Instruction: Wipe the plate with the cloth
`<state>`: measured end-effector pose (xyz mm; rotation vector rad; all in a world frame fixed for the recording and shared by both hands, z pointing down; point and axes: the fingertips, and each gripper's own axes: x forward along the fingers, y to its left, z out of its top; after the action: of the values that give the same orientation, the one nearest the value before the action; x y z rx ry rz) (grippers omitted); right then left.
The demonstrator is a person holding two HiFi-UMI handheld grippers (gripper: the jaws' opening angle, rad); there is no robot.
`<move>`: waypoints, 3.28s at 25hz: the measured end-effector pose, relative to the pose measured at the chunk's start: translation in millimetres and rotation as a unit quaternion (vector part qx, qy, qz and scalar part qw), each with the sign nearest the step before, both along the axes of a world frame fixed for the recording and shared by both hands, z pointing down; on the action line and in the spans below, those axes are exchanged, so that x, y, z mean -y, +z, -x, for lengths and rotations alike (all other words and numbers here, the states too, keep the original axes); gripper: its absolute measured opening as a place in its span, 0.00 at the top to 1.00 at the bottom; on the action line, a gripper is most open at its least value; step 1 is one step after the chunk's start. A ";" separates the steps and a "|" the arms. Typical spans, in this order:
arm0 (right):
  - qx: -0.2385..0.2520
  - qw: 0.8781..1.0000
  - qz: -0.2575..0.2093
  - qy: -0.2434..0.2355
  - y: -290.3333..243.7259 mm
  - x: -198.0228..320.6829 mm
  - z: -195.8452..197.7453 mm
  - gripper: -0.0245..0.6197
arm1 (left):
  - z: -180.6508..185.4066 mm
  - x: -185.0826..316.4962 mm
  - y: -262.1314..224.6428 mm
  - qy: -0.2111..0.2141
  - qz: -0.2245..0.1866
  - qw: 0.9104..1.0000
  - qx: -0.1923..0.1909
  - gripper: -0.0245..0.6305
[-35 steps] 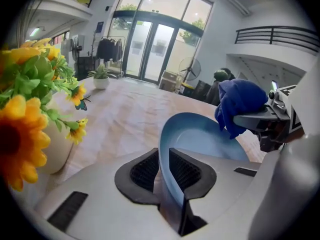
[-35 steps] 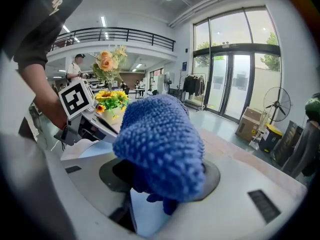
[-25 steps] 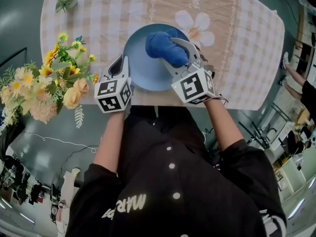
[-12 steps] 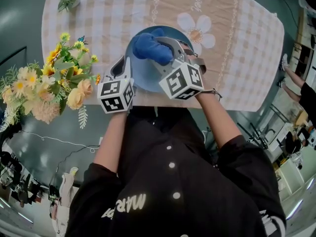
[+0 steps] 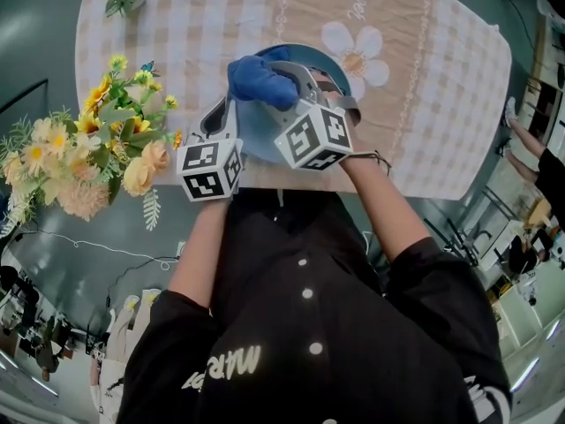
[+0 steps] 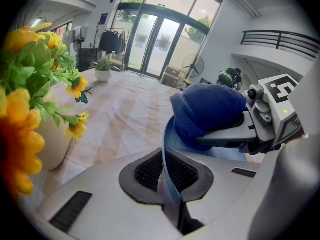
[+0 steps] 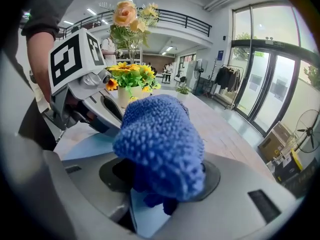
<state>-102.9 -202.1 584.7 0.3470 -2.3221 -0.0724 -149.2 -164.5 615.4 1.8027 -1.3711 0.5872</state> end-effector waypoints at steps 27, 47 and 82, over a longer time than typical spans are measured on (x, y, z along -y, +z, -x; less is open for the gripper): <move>-0.038 0.999 0.019 -0.011 24.1 2.9 8.7 0.66 | -0.5 -0.5 -0.6 0.007 -0.002 1.000 0.005 0.91; -0.082 0.995 0.047 0.021 27.0 13.3 -35.7 0.66 | 0.4 -1.0 -0.4 0.000 0.003 1.000 0.001 0.91; -0.199 0.977 0.047 0.068 32.2 9.5 -100.9 0.66 | 0.5 -1.6 -0.4 -0.020 0.015 1.000 -0.016 0.92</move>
<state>-2.0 -211.6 616.9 0.4032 -1.8939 0.0329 -149.7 -162.9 615.0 1.7504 -1.3661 0.5525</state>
